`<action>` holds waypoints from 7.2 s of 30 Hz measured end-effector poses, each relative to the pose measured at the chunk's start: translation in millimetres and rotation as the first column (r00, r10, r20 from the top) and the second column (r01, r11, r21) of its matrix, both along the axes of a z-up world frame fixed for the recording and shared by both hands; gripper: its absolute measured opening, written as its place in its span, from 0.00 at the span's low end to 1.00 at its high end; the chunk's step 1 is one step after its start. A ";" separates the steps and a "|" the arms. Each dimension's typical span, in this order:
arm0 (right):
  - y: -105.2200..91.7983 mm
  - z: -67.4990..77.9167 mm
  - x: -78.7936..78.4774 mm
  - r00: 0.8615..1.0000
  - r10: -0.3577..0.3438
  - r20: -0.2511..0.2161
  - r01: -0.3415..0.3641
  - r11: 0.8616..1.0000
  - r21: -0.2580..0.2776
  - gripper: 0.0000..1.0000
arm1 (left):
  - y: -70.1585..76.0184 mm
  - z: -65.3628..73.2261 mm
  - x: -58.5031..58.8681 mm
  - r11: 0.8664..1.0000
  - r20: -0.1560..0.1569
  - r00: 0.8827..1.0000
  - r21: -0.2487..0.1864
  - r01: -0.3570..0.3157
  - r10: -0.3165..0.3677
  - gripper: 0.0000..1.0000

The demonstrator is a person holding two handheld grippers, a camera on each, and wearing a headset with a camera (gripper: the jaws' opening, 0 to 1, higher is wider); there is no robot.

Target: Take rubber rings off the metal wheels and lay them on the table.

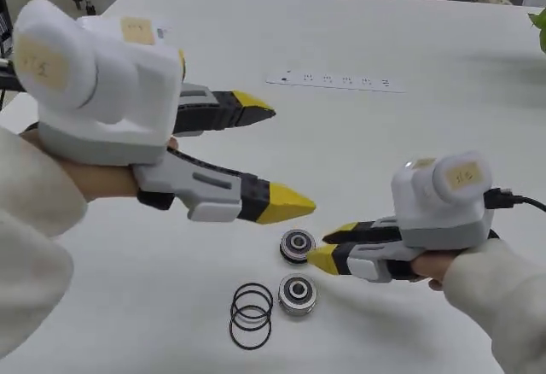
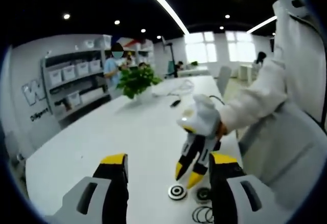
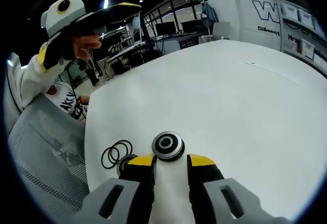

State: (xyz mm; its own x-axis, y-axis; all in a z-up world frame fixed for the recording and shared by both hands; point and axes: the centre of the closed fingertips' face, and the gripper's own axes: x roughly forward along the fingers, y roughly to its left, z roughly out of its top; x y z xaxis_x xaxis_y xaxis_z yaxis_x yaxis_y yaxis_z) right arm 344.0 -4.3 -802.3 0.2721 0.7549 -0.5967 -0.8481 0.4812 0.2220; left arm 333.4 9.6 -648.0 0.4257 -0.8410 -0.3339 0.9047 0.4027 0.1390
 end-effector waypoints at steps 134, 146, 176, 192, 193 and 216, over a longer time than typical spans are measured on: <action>7.2 5.6 9.3 0.998 -0.064 0.019 0.063 0.997 0.054 0.00 | 0.3 -146.8 12.5 0.986 -0.150 0.983 0.142 -0.085 0.106 0.13; 12.3 8.3 7.4 0.998 -0.049 0.030 0.047 0.997 0.054 0.00 | 2.3 -147.4 12.7 0.986 -0.150 0.983 0.142 -0.088 0.109 0.13; 0.5 7.7 8.3 0.997 0.031 0.067 -0.032 0.999 0.004 0.00 | 0.8 -148.0 12.3 0.986 -0.146 0.982 0.137 -0.097 0.117 0.13; 14.5 -8.9 1.8 0.992 0.040 0.120 -0.042 0.999 0.012 0.28 | 0.8 -147.4 12.0 0.987 -0.149 0.982 0.128 -0.098 0.117 0.13; 14.8 -9.0 0.6 0.993 0.037 0.108 -0.040 0.999 0.024 0.26 | 0.7 -147.3 11.8 0.987 -0.149 0.982 0.128 -0.098 0.117 0.13; 7.4 -9.6 3.9 0.997 0.018 0.069 -0.019 1.000 0.006 0.00 | 3.5 -147.6 13.9 0.986 -0.157 0.979 0.123 -0.115 0.133 0.13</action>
